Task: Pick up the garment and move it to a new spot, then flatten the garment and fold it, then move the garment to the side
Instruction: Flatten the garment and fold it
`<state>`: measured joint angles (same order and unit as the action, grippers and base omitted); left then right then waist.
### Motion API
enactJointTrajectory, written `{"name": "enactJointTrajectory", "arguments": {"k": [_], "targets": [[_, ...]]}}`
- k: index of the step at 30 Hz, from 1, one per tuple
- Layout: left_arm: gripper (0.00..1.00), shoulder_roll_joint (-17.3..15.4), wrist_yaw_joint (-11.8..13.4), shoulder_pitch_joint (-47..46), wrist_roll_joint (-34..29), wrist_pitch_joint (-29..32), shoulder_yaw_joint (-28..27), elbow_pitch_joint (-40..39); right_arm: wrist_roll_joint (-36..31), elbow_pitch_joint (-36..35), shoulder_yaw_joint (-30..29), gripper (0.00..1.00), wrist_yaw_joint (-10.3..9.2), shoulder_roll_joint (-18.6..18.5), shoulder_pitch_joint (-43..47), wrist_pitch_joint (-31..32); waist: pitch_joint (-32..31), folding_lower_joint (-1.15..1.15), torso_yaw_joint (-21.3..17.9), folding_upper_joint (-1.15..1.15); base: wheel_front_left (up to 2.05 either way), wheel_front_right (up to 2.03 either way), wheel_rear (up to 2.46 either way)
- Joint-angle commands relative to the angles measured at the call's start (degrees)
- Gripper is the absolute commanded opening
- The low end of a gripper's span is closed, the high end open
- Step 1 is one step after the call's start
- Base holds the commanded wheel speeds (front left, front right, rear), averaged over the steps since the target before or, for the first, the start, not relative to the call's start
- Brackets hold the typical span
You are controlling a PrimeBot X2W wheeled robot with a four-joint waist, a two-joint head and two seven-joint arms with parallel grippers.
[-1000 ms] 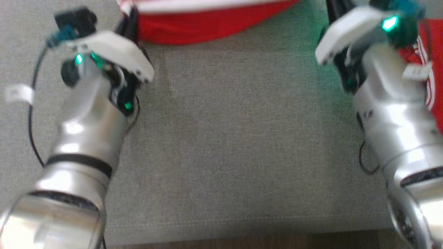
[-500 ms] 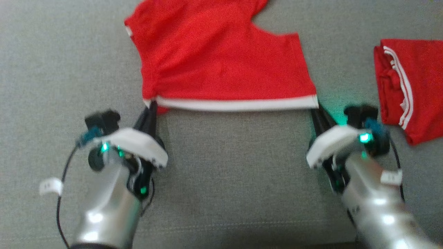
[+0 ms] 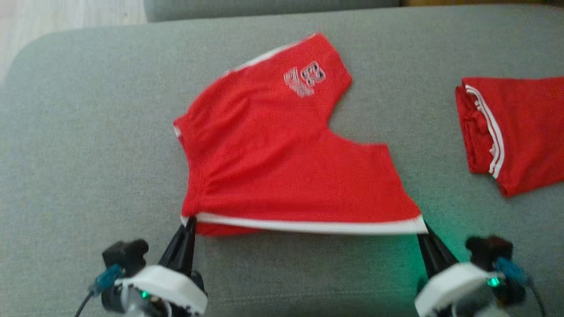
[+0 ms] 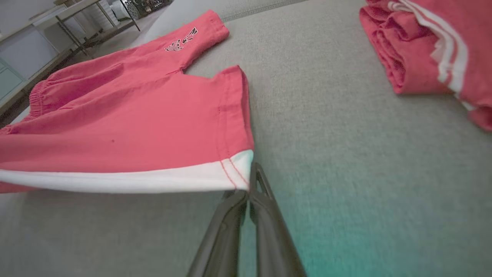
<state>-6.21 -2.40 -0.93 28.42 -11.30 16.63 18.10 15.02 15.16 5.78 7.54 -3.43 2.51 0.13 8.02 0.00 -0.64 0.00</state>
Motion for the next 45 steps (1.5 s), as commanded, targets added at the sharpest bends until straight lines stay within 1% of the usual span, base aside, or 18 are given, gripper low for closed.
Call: {"name": "enactJointTrajectory", "arguments": {"k": [1,3,6,10,14,19,23,27,32,38,45], "targets": [[0.00,-1.74,1.22,0.66,0.23,0.86,-2.52,-4.32,-0.92,-5.93,-0.40,0.00,-0.05,-0.11,2.83,2.40,-1.33,0.00,0.24,0.00,0.00,0.00,0.00],[0.00,-2.42,2.44,3.64,0.43,2.68,-2.63,-8.25,-1.59,-12.22,-1.48,0.00,-0.05,0.22,7.22,5.92,-2.24,0.00,0.16,0.00,0.00,0.00,0.00],[0.00,-3.32,4.33,7.55,0.89,5.07,-3.16,-13.61,-2.16,-19.78,-2.15,0.00,-0.05,0.44,12.18,10.22,-3.12,0.00,-0.10,0.00,0.00,0.00,0.00],[0.00,-3.88,6.01,10.61,1.40,7.50,-3.41,-18.94,-2.51,-26.42,-3.59,0.00,-0.05,0.52,15.70,13.79,-3.45,0.00,-0.06,0.00,0.00,0.00,0.00],[0.00,-3.98,6.96,11.12,1.77,9.07,-3.44,-21.93,-1.81,-28.61,-3.97,0.00,-0.05,0.54,15.51,15.48,-3.17,0.00,0.26,0.00,0.00,0.00,0.00],[0.00,-4.00,6.66,8.89,2.92,10.56,-3.66,-22.91,-2.48,-27.70,-4.04,0.00,-0.05,0.54,11.18,15.80,-1.92,0.00,0.72,0.00,0.00,0.00,0.00],[0.00,-3.92,5.27,4.51,4.96,12.46,-3.83,-22.45,-2.62,-24.71,-4.22,0.00,-0.05,0.10,3.11,15.66,0.39,0.00,1.49,0.00,0.00,0.00,0.00],[0.00,-4.07,4.17,-0.97,5.65,13.48,-3.95,-20.74,-1.88,-19.31,-3.25,0.00,-0.05,-1.63,-6.47,15.70,3.38,0.00,2.79,0.00,0.00,0.00,0.00],[0.00,-3.52,2.76,-8.60,6.28,13.53,-4.01,-16.89,-0.67,-10.24,-1.65,0.00,-0.05,-3.82,-19.89,14.97,7.85,0.00,4.98,0.00,0.00,0.00,0.00],[0.00,-1.33,0.21,-17.63,7.52,12.59,-3.09,-10.10,0.36,2.49,0.96,0.00,-0.05,-6.19,-35.00,13.80,12.68,0.00,8.41,0.00,0.00,0.00,0.00],[0.00,0.51,-1.88,-26.06,8.13,10.09,-1.85,-1.46,1.71,15.57,5.69,0.00,-0.05,-7.77,-48.38,11.80,16.68,0.00,11.20,0.00,0.00,0.00,0.00]]}}
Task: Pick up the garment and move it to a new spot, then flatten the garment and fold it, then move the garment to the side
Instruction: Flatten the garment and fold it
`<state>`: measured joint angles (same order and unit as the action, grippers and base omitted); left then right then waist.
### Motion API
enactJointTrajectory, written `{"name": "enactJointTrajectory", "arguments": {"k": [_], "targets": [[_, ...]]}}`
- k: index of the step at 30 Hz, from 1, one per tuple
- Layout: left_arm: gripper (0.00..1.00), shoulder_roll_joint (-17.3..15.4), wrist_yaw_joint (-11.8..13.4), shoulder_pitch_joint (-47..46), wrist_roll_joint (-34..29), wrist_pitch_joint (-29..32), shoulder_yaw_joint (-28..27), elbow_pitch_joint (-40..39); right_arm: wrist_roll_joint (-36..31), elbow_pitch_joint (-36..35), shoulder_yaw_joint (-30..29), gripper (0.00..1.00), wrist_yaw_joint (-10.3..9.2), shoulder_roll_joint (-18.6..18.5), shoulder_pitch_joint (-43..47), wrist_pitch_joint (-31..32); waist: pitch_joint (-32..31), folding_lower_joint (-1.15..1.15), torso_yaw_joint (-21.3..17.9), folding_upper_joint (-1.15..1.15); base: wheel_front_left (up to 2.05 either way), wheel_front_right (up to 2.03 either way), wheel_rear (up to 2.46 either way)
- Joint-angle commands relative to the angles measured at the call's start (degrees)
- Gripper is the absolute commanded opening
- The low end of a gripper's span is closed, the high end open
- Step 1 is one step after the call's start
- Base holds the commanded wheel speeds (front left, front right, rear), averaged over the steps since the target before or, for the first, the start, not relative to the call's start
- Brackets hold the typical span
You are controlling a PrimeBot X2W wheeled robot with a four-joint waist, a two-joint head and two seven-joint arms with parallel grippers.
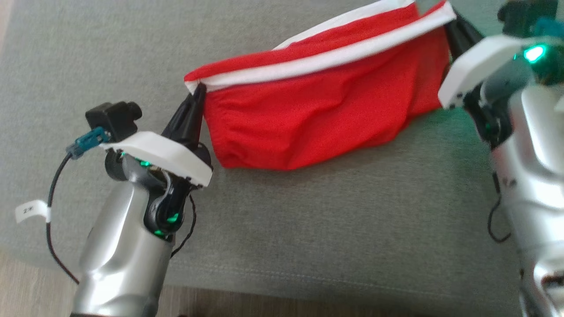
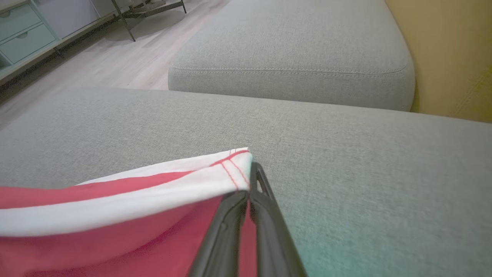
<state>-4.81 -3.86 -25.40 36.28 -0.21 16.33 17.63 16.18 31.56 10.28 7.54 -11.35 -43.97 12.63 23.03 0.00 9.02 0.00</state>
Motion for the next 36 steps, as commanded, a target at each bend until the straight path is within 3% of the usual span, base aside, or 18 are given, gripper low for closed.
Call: {"name": "enactJointTrajectory", "arguments": {"k": [1,7,8,9,10,11,19,23,30,36], "targets": [[0.00,-0.67,-0.61,-2.35,0.51,-1.56,-1.55,0.11,0.70,0.88,1.65,0.00,-0.05,0.05,-3.38,-1.11,2.03,0.00,1.78,0.00,0.00,0.00,0.00],[0.00,0.43,-1.66,-5.69,2.11,-3.49,-0.62,6.32,1.69,9.89,5.78,0.00,-0.05,-0.31,-9.60,-3.93,3.07,0.00,2.63,0.00,0.00,0.00,0.00],[0.00,0.55,-1.80,-6.03,2.36,-3.72,-0.42,7.24,1.97,10.95,6.34,0.24,-0.05,-0.33,-10.33,-4.99,3.18,0.00,2.64,0.00,0.00,0.00,0.00],[0.39,0.64,-1.94,-6.30,2.55,-3.96,-0.20,8.08,2.31,12.15,6.74,0.64,-0.05,-0.28,-10.86,-5.85,3.23,0.00,2.63,0.00,0.00,0.00,0.00],[0.90,0.71,-2.06,-6.52,2.67,-4.34,-0.02,8.79,2.74,13.24,7.01,1.00,-0.05,-0.16,-11.32,-6.74,3.26,0.00,2.58,0.00,0.00,0.00,0.00],[1.00,0.77,-2.16,-6.64,2.76,-4.78,0.12,9.43,3.00,14.19,7.34,1.00,-0.05,-0.06,-11.68,-7.79,3.25,0.00,2.52,0.00,0.00,0.00,0.00],[1.00,-0.34,-1.60,-5.40,0.77,-10.59,0.06,10.95,5.22,17.33,8.30,1.00,-0.05,0.81,-10.91,-17.10,1.80,0.00,1.30,0.00,0.00,0.00,0.00],[1.00,-2.09,0.85,-3.47,-3.26,-13.89,-0.83,7.69,5.60,15.62,8.20,1.00,-0.05,0.85,-8.34,-23.18,0.32,0.00,-0.05,0.00,0.00,0.00,0.00],[1.00,-4.74,5.23,1.71,-10.74,-14.75,-3.34,-1.93,2.13,6.31,5.00,1.00,-0.05,1.52,0.00,-27.03,-2.66,0.00,-3.30,0.00,0.00,0.00,0.00],[1.00,-6.32,6.81,5.39,-13.69,-14.77,-4.52,-6.58,-2.60,-4.87,0.85,1.00,-0.05,3.51,9.95,-26.73,-4.62,0.00,-5.53,0.00,0.00,0.00,0.00]]}}
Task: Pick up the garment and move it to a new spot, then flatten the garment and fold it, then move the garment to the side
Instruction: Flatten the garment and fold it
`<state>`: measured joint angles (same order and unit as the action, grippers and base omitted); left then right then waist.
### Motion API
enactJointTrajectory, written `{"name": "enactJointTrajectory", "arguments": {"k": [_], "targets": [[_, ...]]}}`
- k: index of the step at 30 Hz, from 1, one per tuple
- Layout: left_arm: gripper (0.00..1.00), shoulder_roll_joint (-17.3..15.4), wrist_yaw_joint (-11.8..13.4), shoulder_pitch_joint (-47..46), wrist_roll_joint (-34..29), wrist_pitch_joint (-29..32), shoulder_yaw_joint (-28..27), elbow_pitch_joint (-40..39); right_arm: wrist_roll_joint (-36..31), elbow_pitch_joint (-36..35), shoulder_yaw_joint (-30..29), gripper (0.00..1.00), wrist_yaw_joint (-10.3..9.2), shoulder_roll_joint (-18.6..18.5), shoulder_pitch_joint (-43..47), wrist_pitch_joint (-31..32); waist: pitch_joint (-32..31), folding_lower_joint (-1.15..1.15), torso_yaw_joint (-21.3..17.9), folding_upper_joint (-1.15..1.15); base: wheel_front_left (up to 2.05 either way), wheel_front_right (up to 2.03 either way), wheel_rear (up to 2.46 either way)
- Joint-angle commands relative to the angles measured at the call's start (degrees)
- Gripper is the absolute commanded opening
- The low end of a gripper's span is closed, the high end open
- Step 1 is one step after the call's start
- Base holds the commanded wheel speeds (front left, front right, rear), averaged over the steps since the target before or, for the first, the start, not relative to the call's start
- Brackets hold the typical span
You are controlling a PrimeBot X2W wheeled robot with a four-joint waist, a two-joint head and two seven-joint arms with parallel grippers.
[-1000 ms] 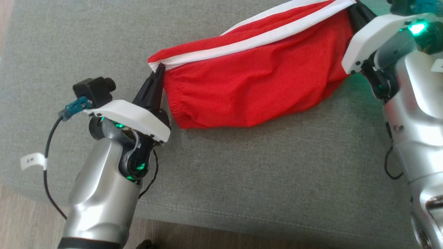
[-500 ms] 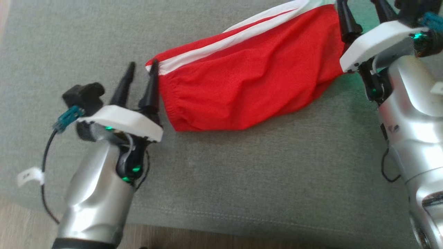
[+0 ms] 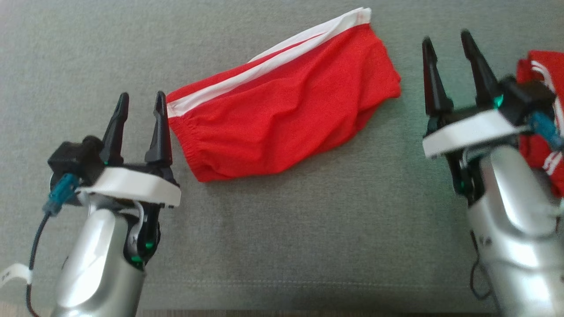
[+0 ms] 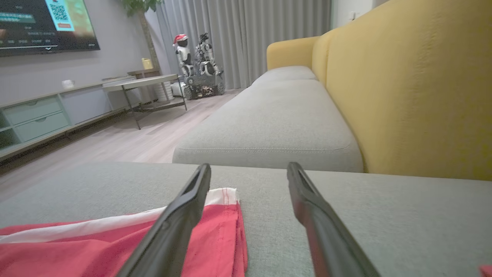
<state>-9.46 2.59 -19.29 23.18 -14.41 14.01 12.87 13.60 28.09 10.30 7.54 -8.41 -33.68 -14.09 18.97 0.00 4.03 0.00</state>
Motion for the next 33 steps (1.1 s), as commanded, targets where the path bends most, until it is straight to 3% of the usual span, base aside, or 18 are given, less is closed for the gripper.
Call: {"name": "enactJointTrajectory", "arguments": {"k": [1,7,13,33], "targets": [[1.00,-1.85,0.52,-0.30,-0.85,-0.58,-2.17,-2.20,-0.89,-3.29,0.04,1.00,-0.05,0.90,1.30,0.58,-0.86,0.00,-0.80,0.00,0.00,0.00,0.00],[1.00,-3.70,1.18,2.40,-2.10,-0.12,-1.69,-3.14,-4.86,-15.73,-4.02,1.00,-0.05,3.66,12.40,6.43,-2.36,0.00,-1.99,0.00,0.00,0.00,0.00],[1.00,-4.38,1.83,4.52,-2.50,0.57,-1.14,-3.74,-6.09,-21.50,-5.20,1.00,-0.05,4.82,17.94,9.70,-3.32,0.00,-2.23,0.00,0.00,0.00,0.00],[1.00,-4.97,2.82,5.31,-2.18,1.26,-0.39,-4.27,-6.92,-25.64,-6.31,1.00,-0.05,5.46,20.19,12.79,-4.15,0.00,-2.00,0.00,0.00,0.00,0.00]]}}
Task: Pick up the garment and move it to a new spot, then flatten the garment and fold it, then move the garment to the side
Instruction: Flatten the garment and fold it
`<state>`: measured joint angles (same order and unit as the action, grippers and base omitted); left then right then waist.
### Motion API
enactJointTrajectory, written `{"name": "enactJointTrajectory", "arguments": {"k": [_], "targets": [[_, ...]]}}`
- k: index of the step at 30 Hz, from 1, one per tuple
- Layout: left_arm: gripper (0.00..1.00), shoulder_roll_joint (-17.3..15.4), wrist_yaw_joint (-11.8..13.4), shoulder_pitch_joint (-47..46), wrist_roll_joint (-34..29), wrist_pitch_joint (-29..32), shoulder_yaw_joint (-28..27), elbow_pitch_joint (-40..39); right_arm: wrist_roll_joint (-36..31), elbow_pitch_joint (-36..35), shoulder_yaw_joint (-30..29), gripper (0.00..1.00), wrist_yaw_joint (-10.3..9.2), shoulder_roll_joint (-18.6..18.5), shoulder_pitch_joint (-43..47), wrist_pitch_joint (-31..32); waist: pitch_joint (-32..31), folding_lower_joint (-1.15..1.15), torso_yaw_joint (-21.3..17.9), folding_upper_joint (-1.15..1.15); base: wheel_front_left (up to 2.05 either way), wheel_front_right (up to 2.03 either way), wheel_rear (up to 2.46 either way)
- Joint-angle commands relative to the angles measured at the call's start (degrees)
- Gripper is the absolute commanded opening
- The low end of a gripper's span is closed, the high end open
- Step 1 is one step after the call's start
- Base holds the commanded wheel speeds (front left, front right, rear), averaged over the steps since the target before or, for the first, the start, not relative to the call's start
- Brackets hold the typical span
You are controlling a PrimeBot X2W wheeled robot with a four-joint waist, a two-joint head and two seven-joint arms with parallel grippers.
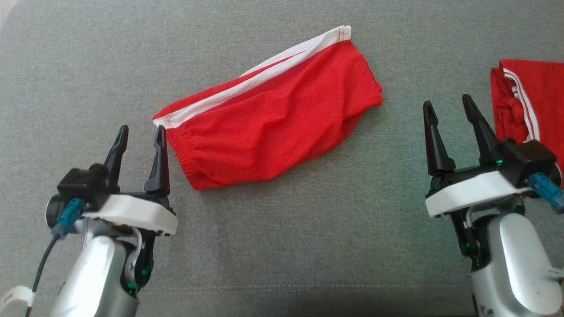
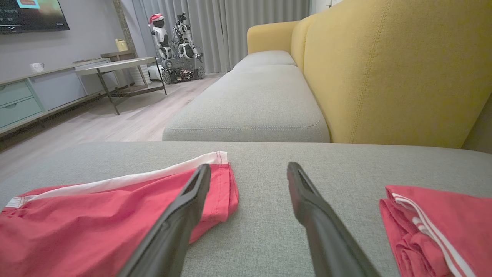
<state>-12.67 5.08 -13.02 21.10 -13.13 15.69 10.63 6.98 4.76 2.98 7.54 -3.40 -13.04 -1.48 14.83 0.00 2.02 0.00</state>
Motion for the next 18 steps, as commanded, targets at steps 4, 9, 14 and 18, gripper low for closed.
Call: {"name": "enactJointTrajectory", "arguments": {"k": [4,9,14,18], "targets": [[1.00,-1.79,0.40,-1.15,-0.06,0.03,-1.80,-2.09,-0.31,-2.11,0.73,1.00,-0.05,0.48,-0.52,0.38,0.03,0.00,0.27,0.00,0.00,0.00,0.00],[1.00,-1.65,0.32,-1.94,0.03,-0.02,-1.42,-2.30,0.36,0.08,0.46,1.00,-0.05,0.49,-2.83,1.12,0.78,0.00,1.05,0.00,0.00,0.00,0.00],[1.00,-1.06,-0.13,-3.48,0.16,-0.29,-0.81,-2.22,0.33,7.57,1.35,1.00,-0.05,-0.47,-9.45,1.44,2.55,0.00,2.68,0.00,0.00,0.00,0.00],[1.00,-0.32,-0.60,-5.04,0.06,-0.64,-0.14,-1.76,0.05,16.60,2.66,1.00,-0.05,-1.45,-15.94,1.68,4.16,0.00,4.32,0.00,0.00,0.00,0.00]]}}
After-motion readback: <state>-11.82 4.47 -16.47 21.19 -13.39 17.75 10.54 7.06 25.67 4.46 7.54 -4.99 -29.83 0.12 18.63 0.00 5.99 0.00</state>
